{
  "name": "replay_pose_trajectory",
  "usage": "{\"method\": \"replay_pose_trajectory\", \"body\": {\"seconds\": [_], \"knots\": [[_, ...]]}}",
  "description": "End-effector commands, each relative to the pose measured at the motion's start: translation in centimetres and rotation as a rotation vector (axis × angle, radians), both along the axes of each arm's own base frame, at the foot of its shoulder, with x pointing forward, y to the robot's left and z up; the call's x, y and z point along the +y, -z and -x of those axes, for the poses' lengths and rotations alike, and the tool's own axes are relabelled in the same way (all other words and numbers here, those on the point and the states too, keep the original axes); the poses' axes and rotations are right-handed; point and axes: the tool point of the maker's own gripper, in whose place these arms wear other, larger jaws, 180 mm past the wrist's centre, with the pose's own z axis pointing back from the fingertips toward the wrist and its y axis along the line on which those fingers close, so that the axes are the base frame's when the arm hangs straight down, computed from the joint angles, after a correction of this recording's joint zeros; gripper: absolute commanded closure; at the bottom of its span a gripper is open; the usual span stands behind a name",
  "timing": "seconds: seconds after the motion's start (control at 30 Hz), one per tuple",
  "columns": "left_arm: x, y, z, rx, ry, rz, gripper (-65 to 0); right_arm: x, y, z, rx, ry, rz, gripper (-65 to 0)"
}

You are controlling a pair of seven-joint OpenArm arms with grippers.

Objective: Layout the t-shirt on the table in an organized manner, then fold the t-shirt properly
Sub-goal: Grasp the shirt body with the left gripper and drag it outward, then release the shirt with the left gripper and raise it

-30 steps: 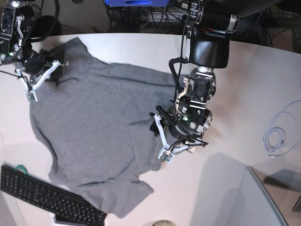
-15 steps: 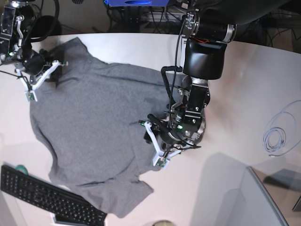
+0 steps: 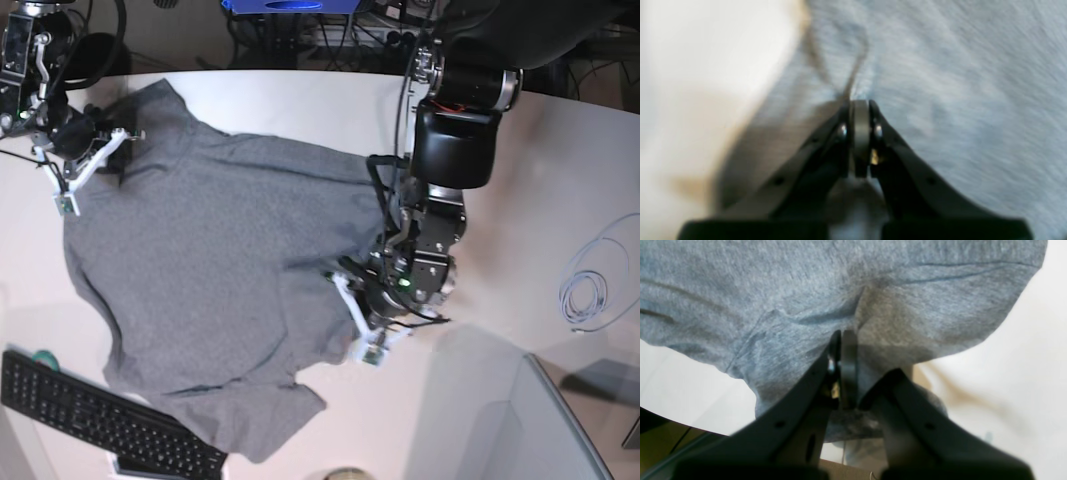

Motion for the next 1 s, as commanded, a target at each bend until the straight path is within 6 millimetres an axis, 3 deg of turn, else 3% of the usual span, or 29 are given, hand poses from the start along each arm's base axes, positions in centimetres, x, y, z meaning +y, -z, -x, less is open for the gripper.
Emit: {"method": "replay_pose_trajectory", "body": {"seconds": [0.0, 0.2, 0.37, 0.6, 0.8, 0.97], "knots": [[1.5, -3.5, -3.1, -0.113, -0.043, -0.005, 0.0, -0.4, -0.9, -1.0, -0.038, 0.002, 0.005, -0.2], [6.3, -6.1, -5.0, -0.174, -0.163, -0.004, 0.0, -0.4, -0.8, -1.0, -0.038, 0.0, 0.005, -0.2], [11.8, -8.8, -5.8, -0.245, -0.298, 0.003, 0.0, -0.4, -0.9, -0.9, -0.039, -0.001, 0.006, -0.2], [17.9, -10.4, -5.6, -0.317, -0.443, -0.066, 0.0, -0.3, -0.9, -0.9, -0.04, -0.004, 0.005, -0.2], [18.6, -11.0, -6.7, -0.33, -0.472, -0.068, 0.0, -0.2, -1.3, -1.2, -0.053, -0.008, 0.009, -0.2], [18.3, -12.5, -7.6, -0.36, -0.472, -0.057, -36.7, -0.1, -2.4, -1.3, -0.061, -0.031, 0.027, -0.2]]}}
